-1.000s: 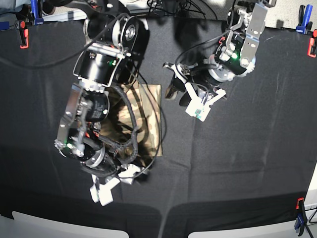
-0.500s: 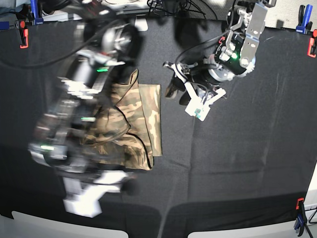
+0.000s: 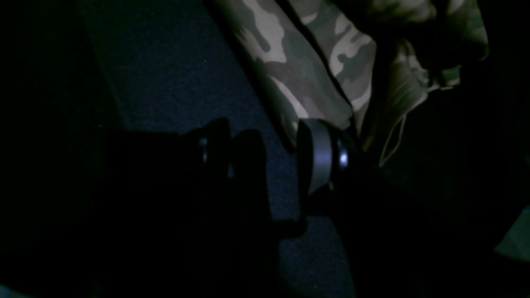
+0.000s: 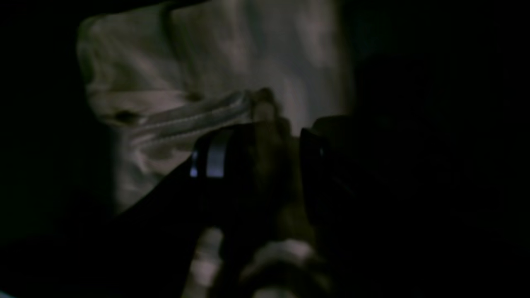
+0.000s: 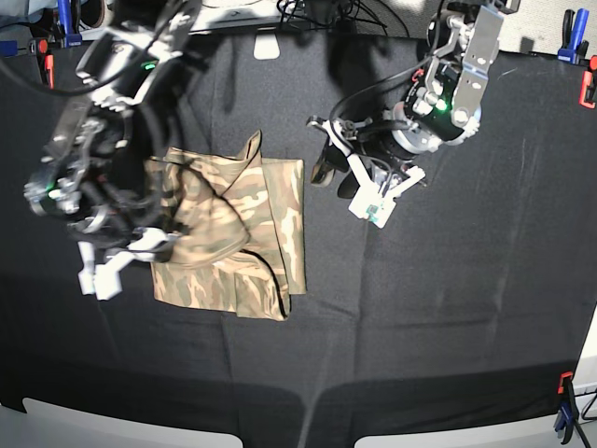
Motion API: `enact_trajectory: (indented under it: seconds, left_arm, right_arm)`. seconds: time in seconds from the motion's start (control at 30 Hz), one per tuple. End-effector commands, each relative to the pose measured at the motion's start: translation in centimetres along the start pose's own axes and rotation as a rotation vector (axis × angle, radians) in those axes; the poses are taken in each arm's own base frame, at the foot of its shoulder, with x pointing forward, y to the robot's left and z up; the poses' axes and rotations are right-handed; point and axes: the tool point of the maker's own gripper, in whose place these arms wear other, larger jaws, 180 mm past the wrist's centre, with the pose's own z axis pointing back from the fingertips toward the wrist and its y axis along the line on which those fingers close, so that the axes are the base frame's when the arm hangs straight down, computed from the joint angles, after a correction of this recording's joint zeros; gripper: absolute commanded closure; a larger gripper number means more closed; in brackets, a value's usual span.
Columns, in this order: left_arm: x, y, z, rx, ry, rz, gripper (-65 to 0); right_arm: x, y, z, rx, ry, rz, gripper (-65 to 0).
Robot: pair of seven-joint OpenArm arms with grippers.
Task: Layout the t-shirt on the table in an organized manner, then fold the t-shirt properly
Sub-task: 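Fold the end held by the right gripper over onto the folded stack, then press and tuck the folded bundle's edges with both grippers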
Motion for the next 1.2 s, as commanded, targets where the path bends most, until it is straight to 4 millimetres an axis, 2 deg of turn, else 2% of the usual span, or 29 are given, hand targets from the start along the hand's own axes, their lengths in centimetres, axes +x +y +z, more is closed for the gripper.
enact_trajectory:
  seconds: [0.0,0.1,0.23,0.33,0.47,0.57,0.63,0.7,0.8,0.9,1.0,1.1,1.17]
  left_arm:
    - [1.6,-0.2,0.1,-0.01,-0.054,-0.007,-24.5]
    - [1.5,0.1,0.1,0.009,-0.046,-0.03,-24.5]
    - [0.0,1.4,0.2,0.076,0.045,-0.098,-24.5]
    - [-1.1,2.1,0.3,0.109,0.11,-0.13,-24.5]
    - [-1.4,3.2,0.5,0.17,0.134,-0.152,-24.5]
    - [-1.5,4.8,0.9,0.259,0.157,-0.177,-24.5]
    - [-1.6,6.0,1.3,0.325,0.17,-0.199,-24.5]
    - [-1.4,6.8,1.6,0.374,0.17,-0.213,-24.5]
    - [-0.7,7.0,1.8,0.392,0.149,-0.202,-24.5]
    - [1.6,5.9,1.9,0.352,0.071,-0.183,-24.5]
    - [5.0,3.1,2.5,0.251,-0.037,-0.187,-24.5]
    - [8.2,-1.8,3.3,0.08,-0.148,-0.225,-24.5]
    - [9.0,-5.1,3.4,-0.034,-0.209,-0.241,-24.5]
  right_arm:
    - [2.6,2.3,0.0,0.084,-0.095,0.018,-24.2]
    - [3.0,7.1,-1.0,0.238,-0.137,0.018,-24.2]
    - [2.5,13.1,-2.5,0.371,-0.103,0.108,-24.2]
    - [1.9,16.7,-3.0,0.449,-0.068,0.202,-24.2]
    - [2.0,19.2,-3.2,0.5,-0.051,0.281,-24.2]
    - [3.6,19.6,-3.0,0.506,-0.083,0.305,-24.2]
    - [4.9,19.4,-3.0,0.489,-0.103,0.319,-24.2]
    - [5.6,18.3,-3.3,0.427,-0.097,0.348,-24.2]
    - [6.8,15.3,-3.8,0.281,-0.1,0.387,-24.2]
    - [9.4,12.1,-3.3,0.163,-0.219,0.362,-24.1]
    - [10.7,8.9,-2.9,0.073,-0.276,0.345,-24.1]
    - [10.5,6.5,-3.8,0.029,-0.24,0.35,-24.1]
    - [10.3,5.2,-4.7,0.018,-0.2,0.333,-24.1]
